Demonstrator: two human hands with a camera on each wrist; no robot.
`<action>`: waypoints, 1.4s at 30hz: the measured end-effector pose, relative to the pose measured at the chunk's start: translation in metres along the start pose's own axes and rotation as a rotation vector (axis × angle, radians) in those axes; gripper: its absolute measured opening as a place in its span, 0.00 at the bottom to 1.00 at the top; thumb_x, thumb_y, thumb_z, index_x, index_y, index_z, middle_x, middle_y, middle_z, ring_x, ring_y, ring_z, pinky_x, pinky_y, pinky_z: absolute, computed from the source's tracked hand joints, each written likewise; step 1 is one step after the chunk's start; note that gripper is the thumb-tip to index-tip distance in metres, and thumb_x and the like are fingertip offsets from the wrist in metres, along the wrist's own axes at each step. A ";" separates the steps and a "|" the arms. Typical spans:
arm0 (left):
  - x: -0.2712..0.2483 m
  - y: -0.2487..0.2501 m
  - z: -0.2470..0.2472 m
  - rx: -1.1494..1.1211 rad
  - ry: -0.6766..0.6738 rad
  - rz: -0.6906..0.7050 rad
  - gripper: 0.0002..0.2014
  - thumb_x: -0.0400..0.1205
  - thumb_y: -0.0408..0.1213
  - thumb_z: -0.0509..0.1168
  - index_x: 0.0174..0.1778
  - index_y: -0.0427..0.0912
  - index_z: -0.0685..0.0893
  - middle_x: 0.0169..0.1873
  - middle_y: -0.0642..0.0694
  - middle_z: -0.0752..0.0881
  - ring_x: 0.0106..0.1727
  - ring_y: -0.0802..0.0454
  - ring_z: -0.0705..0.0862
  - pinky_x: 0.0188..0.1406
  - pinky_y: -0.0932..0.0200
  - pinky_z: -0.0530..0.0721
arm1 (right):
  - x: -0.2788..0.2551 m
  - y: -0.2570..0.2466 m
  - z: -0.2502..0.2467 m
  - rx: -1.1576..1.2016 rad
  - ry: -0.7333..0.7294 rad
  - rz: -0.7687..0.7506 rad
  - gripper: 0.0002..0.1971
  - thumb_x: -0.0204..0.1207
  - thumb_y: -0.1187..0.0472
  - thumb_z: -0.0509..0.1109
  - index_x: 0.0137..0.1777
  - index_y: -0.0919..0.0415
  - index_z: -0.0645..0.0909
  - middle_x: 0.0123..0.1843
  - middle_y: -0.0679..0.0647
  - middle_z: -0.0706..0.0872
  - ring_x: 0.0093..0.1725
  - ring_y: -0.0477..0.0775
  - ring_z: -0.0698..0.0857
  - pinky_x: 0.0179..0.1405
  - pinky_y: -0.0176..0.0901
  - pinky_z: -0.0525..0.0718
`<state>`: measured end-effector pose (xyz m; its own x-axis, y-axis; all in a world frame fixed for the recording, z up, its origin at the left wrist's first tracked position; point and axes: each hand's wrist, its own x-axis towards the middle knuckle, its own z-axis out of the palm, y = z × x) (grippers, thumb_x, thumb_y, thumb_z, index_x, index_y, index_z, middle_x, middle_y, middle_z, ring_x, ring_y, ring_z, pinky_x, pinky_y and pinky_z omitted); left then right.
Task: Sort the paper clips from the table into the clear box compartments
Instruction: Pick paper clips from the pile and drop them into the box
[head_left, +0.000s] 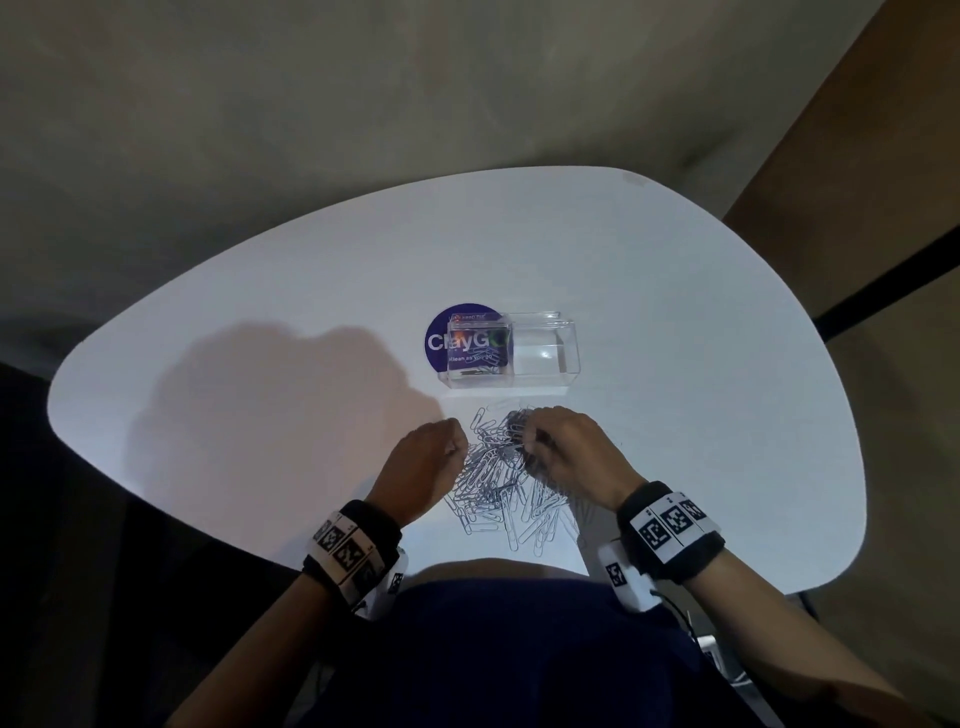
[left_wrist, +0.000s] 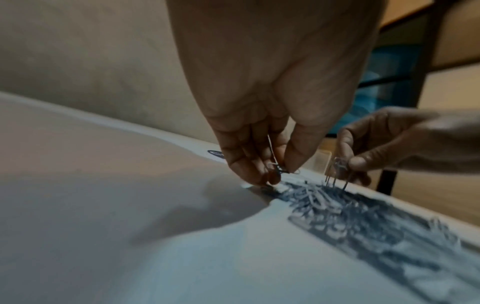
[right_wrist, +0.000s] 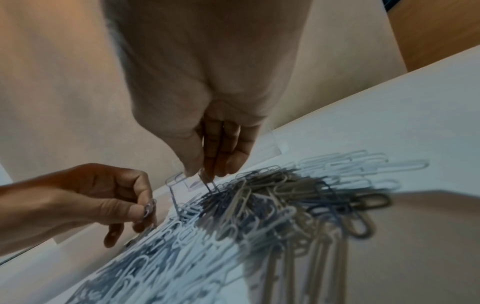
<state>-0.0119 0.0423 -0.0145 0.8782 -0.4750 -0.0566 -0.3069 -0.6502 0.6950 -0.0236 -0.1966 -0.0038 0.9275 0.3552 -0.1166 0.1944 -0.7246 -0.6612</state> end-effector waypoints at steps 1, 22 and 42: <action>0.001 0.001 -0.002 -0.062 0.013 -0.025 0.18 0.78 0.29 0.64 0.34 0.60 0.69 0.31 0.51 0.81 0.34 0.49 0.79 0.35 0.47 0.79 | 0.000 0.000 -0.001 0.017 0.001 0.007 0.08 0.78 0.71 0.68 0.43 0.57 0.79 0.37 0.45 0.81 0.39 0.49 0.78 0.36 0.43 0.74; 0.014 -0.002 -0.010 -0.659 -0.083 -0.546 0.17 0.83 0.42 0.63 0.29 0.44 0.70 0.23 0.50 0.69 0.25 0.53 0.62 0.23 0.60 0.59 | 0.014 -0.011 0.022 -0.223 -0.051 -0.109 0.07 0.74 0.69 0.72 0.38 0.60 0.79 0.40 0.53 0.82 0.39 0.56 0.81 0.34 0.55 0.83; 0.010 -0.013 0.000 0.103 -0.128 -0.002 0.12 0.85 0.45 0.55 0.40 0.44 0.76 0.30 0.52 0.83 0.30 0.52 0.78 0.37 0.49 0.79 | 0.019 -0.003 0.001 0.716 -0.082 0.442 0.07 0.81 0.68 0.64 0.44 0.69 0.83 0.39 0.60 0.84 0.30 0.48 0.78 0.29 0.38 0.78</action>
<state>0.0010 0.0462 -0.0237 0.8270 -0.5408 -0.1535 -0.3468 -0.7057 0.6179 -0.0067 -0.1869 -0.0051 0.8392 0.1891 -0.5099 -0.4556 -0.2673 -0.8491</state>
